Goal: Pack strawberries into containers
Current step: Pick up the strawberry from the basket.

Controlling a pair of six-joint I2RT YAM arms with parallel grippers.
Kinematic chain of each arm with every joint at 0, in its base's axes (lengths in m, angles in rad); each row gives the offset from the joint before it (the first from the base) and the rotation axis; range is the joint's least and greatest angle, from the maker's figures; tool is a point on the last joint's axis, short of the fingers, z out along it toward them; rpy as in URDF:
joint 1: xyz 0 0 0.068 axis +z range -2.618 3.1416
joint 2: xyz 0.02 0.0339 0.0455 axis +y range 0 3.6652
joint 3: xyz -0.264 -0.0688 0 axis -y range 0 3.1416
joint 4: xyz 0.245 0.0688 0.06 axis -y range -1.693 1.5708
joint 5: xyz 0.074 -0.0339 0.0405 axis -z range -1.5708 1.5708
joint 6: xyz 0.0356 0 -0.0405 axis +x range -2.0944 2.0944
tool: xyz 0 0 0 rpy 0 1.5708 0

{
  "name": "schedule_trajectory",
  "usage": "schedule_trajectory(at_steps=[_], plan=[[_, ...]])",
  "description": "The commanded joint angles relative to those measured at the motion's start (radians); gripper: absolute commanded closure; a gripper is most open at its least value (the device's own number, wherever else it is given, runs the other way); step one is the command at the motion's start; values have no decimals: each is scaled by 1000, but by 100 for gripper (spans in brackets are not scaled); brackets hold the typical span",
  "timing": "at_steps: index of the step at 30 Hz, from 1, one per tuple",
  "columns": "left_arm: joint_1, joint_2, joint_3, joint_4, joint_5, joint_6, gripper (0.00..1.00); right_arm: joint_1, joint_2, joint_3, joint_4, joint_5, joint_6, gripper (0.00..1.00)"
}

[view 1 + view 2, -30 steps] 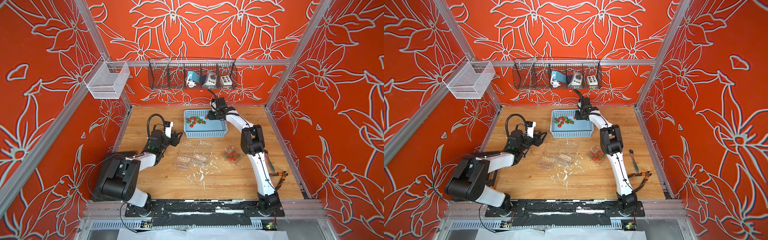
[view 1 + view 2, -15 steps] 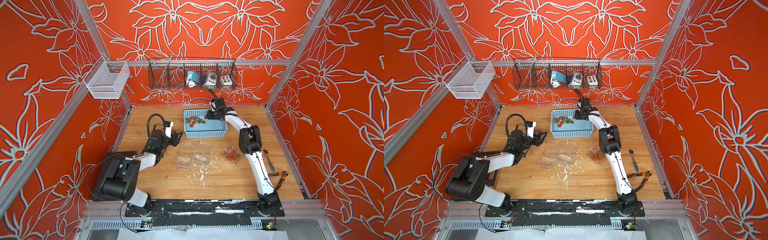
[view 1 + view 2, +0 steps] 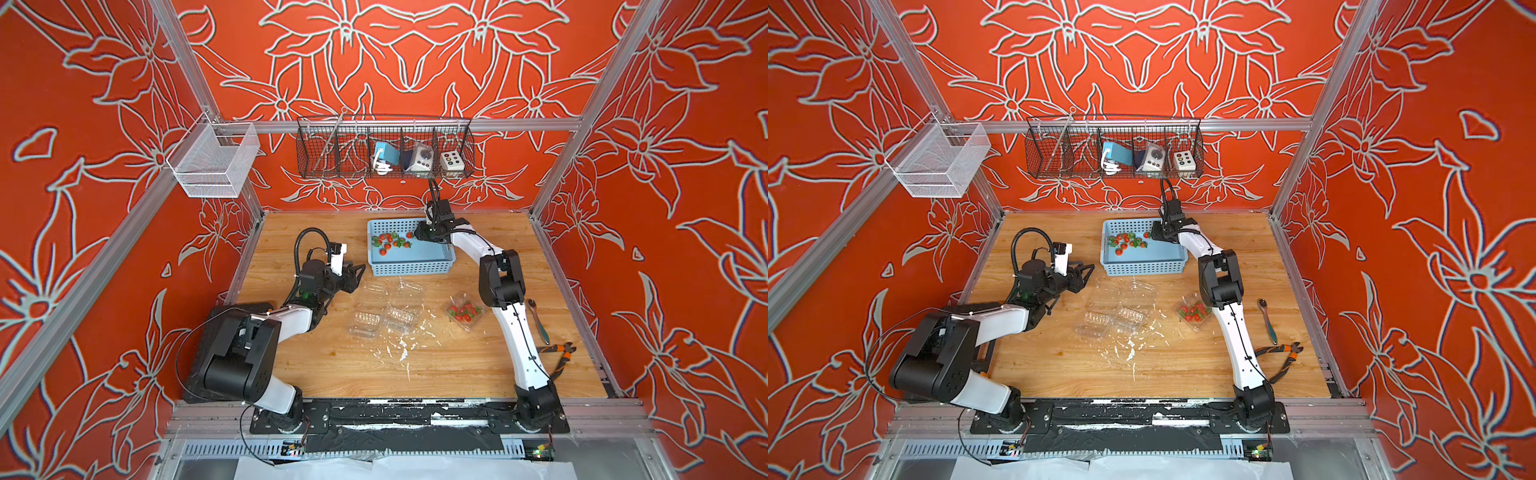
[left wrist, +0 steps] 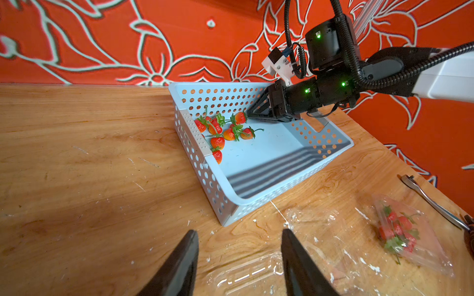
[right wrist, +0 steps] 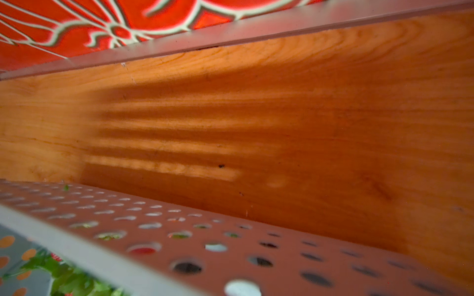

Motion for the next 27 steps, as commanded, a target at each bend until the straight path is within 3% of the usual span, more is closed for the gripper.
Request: schedule_trajectory(at_steps=[1, 9, 15, 27], plan=[[-5, -6, 18, 23, 17, 6, 48, -5, -5, -21, 34, -9, 77, 63], [-7, -6, 16, 26, 17, 4, 48, -5, 20, -4, 72, -72, 114, 64], [-7, -6, 16, 26, 17, 4, 48, -5, 31, 11, 85, -98, 137, 71], [-7, -12, 13, 26, 12, 7, 48, -5, 15, -24, 149, -135, 172, 100]])
